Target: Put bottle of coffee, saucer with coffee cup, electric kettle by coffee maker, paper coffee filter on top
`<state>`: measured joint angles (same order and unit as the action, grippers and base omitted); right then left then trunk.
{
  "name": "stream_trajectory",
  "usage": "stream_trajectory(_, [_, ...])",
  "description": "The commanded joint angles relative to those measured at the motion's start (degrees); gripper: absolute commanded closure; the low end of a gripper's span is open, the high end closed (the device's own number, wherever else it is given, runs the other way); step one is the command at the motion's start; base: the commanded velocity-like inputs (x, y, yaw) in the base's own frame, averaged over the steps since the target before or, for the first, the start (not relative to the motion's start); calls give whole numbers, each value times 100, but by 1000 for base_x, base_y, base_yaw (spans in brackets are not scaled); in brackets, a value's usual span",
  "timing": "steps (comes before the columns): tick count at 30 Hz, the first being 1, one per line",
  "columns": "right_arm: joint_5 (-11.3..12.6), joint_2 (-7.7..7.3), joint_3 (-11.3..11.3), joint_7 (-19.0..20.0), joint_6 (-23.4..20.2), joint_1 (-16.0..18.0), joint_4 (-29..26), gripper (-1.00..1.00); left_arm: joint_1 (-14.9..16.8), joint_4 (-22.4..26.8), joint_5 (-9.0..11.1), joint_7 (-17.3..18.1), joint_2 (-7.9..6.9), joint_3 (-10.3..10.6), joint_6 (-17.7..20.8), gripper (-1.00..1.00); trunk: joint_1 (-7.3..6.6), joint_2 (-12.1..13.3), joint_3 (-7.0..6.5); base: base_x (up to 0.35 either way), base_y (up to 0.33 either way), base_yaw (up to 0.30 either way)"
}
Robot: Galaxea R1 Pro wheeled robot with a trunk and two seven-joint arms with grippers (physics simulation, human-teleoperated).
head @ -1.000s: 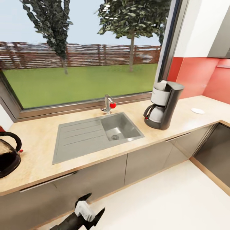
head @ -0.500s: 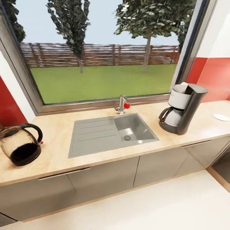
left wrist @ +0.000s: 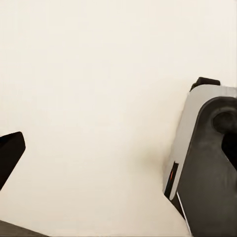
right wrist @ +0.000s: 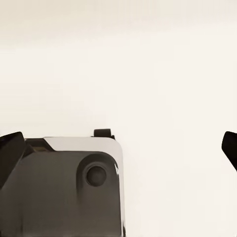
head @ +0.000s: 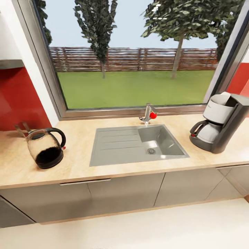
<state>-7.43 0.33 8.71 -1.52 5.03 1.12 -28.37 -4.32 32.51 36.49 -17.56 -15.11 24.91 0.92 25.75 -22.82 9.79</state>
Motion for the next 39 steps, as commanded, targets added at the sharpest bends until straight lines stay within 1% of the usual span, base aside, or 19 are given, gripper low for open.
stream_trajectory(1, [-61, 7, 19, -11, 16, 3, 3, -100, 2, -25, 48, -70, 80, 47, -30, -100, 3, -11, 11, 0, 0, 279])
stream_trajectory(2, [-63, 9, 20, -16, 16, 3, 6, -100, 2, -122, 51, -80, 206, 60, -140, -100, 3, -11, 13, 0, 0, 278])
stream_trajectory(3, [-64, 10, 27, -20, 16, 3, 6, -100, 2, -233, 39, -84, 327, 72, -328, -100, 3, -11, 15, 0, 0, 270])
stream_trajectory(4, [-59, 11, 43, -22, 22, 3, 7, -100, 2, -397, 38, -87, 454, 73, -615, -100, 3, -11, 16, 0, 0, 87])
stream_trajectory(5, [-57, 11, 47, -23, 24, 3, 7, -100, 2, -513, 61, -74, 490, 59, -721, -100, 3, -11, 16, 0, 0, 15])
stream_trajectory(11, [-82, -22, 19, -17, 30, 3, 7, -100, 2, -541, 68, -49, 498, 58, -741, -100, 3, -11, 16, 0, 17, 4])
stream_trajectory(14, [-85, -41, 17, -5, 37, 3, 164, -100, 2, -544, 69, -46, 496, 49, -743, -100, 3, -11, 16, -2, 293, 0])
stream_trajectory(22, [-68, -31, 33, -25, 33, 3, 200, -100, 2, -544, 69, -46, 493, 46, -743, -100, 3, -11, 16, -108, 295, 24])
stream_trajectory(25, [-66, -32, 38, -29, 33, 3, 202, -100, 2, -544, 74, -46, 492, 26, -746, -100, 3, -11, 16, -193, 277, 186])
stream_trajectory(33, [-65, -31, 43, -36, 33, 3, 208, -100, 2, -544, 75, -38, 491, -151, -751, -100, 3, -11, 16, -148, 284, 262])
stream_trajectory(39, [-65, -32, 43, -40, 33, 3, 209, -100, 2, -544, 77, -37, 491, -174, -752, -100, 3, -11, 16, -19, 323, 278])
